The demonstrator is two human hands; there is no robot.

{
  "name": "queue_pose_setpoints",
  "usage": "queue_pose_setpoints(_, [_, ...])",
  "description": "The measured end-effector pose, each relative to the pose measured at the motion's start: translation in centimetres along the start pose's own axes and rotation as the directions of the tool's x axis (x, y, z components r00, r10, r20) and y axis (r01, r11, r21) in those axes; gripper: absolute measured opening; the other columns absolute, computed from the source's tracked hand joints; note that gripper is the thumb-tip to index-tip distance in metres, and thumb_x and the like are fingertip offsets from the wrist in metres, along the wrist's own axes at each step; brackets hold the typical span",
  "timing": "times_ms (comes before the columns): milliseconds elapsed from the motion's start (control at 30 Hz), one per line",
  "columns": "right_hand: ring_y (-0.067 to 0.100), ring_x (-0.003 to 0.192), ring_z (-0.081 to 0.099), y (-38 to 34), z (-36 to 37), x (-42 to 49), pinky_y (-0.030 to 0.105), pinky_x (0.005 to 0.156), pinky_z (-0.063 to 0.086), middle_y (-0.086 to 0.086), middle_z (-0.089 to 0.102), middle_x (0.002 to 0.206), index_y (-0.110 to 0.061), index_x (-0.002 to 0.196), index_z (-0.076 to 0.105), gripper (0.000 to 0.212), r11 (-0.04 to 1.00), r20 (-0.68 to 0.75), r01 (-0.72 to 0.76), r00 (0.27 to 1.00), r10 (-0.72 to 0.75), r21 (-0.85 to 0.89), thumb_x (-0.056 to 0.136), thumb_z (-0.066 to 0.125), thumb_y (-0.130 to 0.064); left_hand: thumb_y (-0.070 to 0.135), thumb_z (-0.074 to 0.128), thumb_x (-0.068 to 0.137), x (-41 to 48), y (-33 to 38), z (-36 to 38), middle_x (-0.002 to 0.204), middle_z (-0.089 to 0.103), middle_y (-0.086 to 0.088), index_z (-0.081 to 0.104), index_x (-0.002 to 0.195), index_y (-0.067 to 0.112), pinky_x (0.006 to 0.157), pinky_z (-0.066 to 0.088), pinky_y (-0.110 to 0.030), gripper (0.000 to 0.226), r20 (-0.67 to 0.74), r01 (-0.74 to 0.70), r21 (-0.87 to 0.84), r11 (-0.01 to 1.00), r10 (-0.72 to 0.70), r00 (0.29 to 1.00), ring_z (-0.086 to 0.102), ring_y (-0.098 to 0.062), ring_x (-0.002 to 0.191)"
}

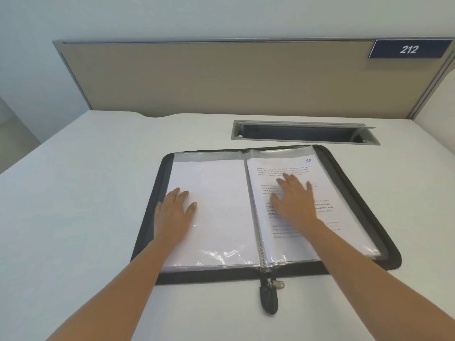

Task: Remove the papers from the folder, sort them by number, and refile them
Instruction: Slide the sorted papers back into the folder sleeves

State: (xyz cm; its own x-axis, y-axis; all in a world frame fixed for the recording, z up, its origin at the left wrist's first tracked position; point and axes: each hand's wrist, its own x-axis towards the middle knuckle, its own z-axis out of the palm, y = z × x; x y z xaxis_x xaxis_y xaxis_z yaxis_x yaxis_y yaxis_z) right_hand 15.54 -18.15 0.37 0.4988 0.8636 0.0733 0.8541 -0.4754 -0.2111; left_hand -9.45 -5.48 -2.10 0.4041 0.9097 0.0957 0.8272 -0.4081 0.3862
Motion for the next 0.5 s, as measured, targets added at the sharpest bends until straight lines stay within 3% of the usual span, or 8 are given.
queue_pose_setpoints(133, [0.012, 0.145, 0.011, -7.8, 1.1, -2.2, 0.036, 0.118, 0.004, -0.001, 0.018, 0.157, -0.017, 0.146, 0.030, 0.051, 0.958, 0.069, 0.203, 0.973, -0.221, 0.204, 0.099, 0.038, -0.036, 0.039, 0.035, 0.099, -1.3, -2.2, -0.6, 0.157, 0.018, 0.000, 0.030, 0.146, 0.022, 0.116, 0.007, -0.043, 0.049, 0.017, 0.060, 0.063, 0.996, -0.062, 0.998, 0.010, -0.018, 0.145])
queue_pose_setpoints(233, [0.012, 0.146, 0.005, -12.3, 2.5, -3.9, 0.037, 0.117, -0.002, 0.000, 0.012, 0.158, -0.016, 0.147, 0.027, 0.059, 0.929, 0.145, 0.244, 0.945, -0.292, 0.279, 0.097, 0.040, -0.044, 0.042, 0.030, 0.100, -2.7, -2.6, -0.6, 0.158, 0.013, 0.002, 0.022, 0.148, 0.027, 0.115, 0.004, -0.045, 0.051, 0.034, 0.064, 0.113, 0.992, -0.068, 0.997, 0.006, -0.016, 0.146])
queue_pose_setpoints(400, [0.015, 0.146, -0.011, -15.1, 4.6, -6.0, 0.048, 0.114, -0.012, 0.003, -0.004, 0.159, -0.014, 0.151, 0.010, 0.090, 0.948, 0.254, 0.231, 0.924, -0.284, 0.220, 0.085, 0.038, -0.069, 0.037, 0.024, 0.102, -3.5, -3.6, -1.2, 0.158, 0.014, 0.001, 0.022, 0.148, 0.027, 0.116, 0.006, -0.046, 0.048, 0.014, 0.098, 0.130, 0.987, -0.101, 0.995, 0.006, -0.016, 0.146])
queue_pose_setpoints(500, [0.016, 0.145, -0.012, -15.1, 5.2, -6.2, 0.049, 0.114, -0.013, 0.003, -0.007, 0.159, -0.015, 0.151, 0.003, 0.094, 0.956, 0.266, 0.254, 0.921, -0.286, 0.147, 0.084, 0.034, -0.073, 0.035, 0.023, 0.102, -3.9, -4.4, -1.5, 0.158, 0.014, 0.001, 0.023, 0.148, 0.026, 0.116, 0.008, -0.045, 0.047, 0.034, 0.108, 0.078, 0.991, -0.111, 0.993, 0.006, -0.017, 0.146])
